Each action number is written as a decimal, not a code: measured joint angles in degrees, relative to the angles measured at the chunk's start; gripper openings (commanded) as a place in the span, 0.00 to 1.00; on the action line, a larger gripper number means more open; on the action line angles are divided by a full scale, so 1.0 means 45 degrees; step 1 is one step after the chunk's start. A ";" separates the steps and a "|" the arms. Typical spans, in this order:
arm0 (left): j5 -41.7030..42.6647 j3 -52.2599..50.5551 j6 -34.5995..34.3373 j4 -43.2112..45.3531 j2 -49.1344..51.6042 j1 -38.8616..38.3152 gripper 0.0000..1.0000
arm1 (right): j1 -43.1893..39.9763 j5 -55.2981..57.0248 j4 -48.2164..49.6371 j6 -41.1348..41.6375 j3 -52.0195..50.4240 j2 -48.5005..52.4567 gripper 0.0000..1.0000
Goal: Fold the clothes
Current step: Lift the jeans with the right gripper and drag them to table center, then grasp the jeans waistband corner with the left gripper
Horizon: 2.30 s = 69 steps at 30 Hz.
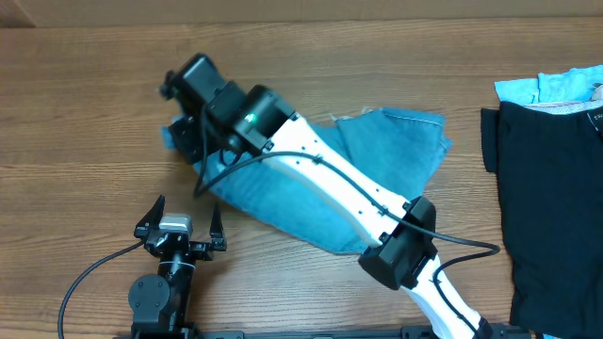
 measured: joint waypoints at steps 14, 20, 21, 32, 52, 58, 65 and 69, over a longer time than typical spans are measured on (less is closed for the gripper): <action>0.0000 0.0000 0.0000 0.0000 0.0005 0.0000 1.00 | -0.4085 0.1923 -0.5207 -0.0937 0.1127 -0.5051 0.92; 0.0000 0.0000 0.0000 0.0005 0.0005 0.0000 1.00 | -0.7825 0.2220 -0.7378 -0.0554 0.1229 -0.5212 0.93; 0.0000 0.0000 -0.0005 0.0005 0.0005 0.0000 1.00 | -0.8184 0.2225 -0.7383 -0.0525 0.1224 -0.5163 0.93; -0.1375 1.0676 -0.0811 -0.9811 0.5328 -0.0034 1.00 | -0.8587 0.2244 -0.7427 -0.1156 0.1175 -0.5144 0.94; 0.1865 2.0186 -0.2268 -1.6043 1.9700 0.4566 0.83 | -0.6329 -0.2322 -0.3648 -0.8111 -0.0719 -0.1486 0.72; 0.1797 1.5907 -0.3128 -1.1812 1.9647 0.5163 0.97 | -0.6042 -0.2409 -0.4464 -0.8344 -0.0826 -0.0491 0.72; 0.1112 1.3498 -0.3118 -0.9394 2.0546 0.5241 0.97 | -0.6052 -0.2293 -0.4862 -0.8388 -0.0826 -0.0491 0.72; 0.1127 1.3478 -0.3075 -0.8864 2.1886 0.5241 0.73 | -0.6057 -0.2273 -0.4993 -0.8388 -0.0826 -0.0491 0.72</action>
